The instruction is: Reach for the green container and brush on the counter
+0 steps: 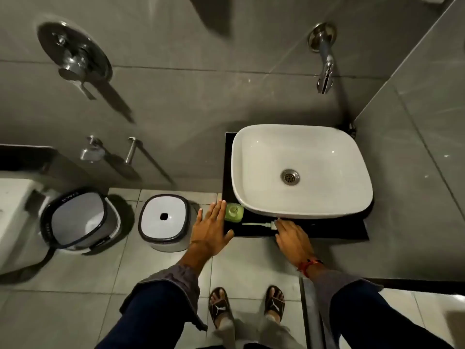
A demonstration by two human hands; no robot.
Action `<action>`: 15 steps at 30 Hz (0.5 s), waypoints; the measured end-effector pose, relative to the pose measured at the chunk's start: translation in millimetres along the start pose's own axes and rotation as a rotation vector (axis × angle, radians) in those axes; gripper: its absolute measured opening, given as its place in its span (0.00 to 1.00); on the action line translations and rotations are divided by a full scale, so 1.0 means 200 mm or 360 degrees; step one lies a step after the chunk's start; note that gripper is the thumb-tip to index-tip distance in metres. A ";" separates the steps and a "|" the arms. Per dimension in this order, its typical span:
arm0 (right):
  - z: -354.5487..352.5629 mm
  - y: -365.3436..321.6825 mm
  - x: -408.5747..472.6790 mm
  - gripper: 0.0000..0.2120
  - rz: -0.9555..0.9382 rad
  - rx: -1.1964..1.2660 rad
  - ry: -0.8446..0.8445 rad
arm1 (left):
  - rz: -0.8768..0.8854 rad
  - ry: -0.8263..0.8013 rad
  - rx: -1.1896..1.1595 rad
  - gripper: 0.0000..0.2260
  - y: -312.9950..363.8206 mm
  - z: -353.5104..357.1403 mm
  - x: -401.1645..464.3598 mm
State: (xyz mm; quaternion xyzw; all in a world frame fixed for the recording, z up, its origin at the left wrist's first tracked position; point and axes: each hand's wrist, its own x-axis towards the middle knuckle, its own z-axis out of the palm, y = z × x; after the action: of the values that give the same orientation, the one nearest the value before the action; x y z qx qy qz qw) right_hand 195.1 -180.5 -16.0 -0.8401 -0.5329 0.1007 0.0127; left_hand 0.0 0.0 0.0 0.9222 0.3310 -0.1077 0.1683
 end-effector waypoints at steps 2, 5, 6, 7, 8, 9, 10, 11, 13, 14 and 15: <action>0.06 0.01 0.05 0.20 0.0019 -0.0043 -0.0070 | -0.0033 0.0021 -0.0055 0.39 0.01 0.04 0.03; 0.04 0.02 0.06 0.19 0.0067 -0.0174 -0.0057 | 0.0030 0.0119 -0.0070 0.40 0.04 0.05 0.01; 0.05 0.02 0.07 0.19 0.0098 -0.0189 -0.0064 | 0.0048 0.0132 -0.0088 0.40 0.05 0.07 0.02; 0.06 0.01 0.08 0.19 0.0117 -0.0194 -0.0041 | 0.0050 0.0135 -0.0089 0.40 0.04 0.08 0.02; 0.07 0.01 0.08 0.18 0.0129 -0.0180 0.0005 | 0.0050 0.0152 -0.0101 0.40 0.02 0.10 0.03; 0.08 0.00 0.08 0.18 0.0131 -0.0153 -0.0002 | 0.0042 0.0137 -0.0098 0.40 0.00 0.12 0.03; 0.09 0.00 0.07 0.17 0.0107 -0.0095 0.0019 | 0.0040 0.0134 -0.0108 0.40 -0.01 0.13 0.03; 0.08 0.01 0.06 0.15 0.0078 -0.0005 0.0042 | 0.0041 0.0140 -0.0113 0.40 -0.01 0.13 0.03; 0.06 0.02 0.03 0.13 0.0056 0.0288 0.0143 | 0.0070 0.0163 -0.0123 0.40 0.00 0.13 0.04; 0.04 0.02 0.01 0.12 0.0064 0.0445 0.0215 | 0.0075 0.0164 -0.0136 0.40 -0.01 0.13 0.05; 0.00 0.01 -0.01 0.12 0.0080 0.0579 0.0291 | 0.0079 0.0160 -0.0144 0.40 0.00 0.13 0.05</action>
State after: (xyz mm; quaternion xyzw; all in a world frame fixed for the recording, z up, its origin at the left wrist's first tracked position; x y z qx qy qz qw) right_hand 195.5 -181.9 -16.4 -0.8426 -0.4814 0.1189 0.2100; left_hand 4.2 -4.0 -27.2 0.9259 0.3205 -0.0419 0.1958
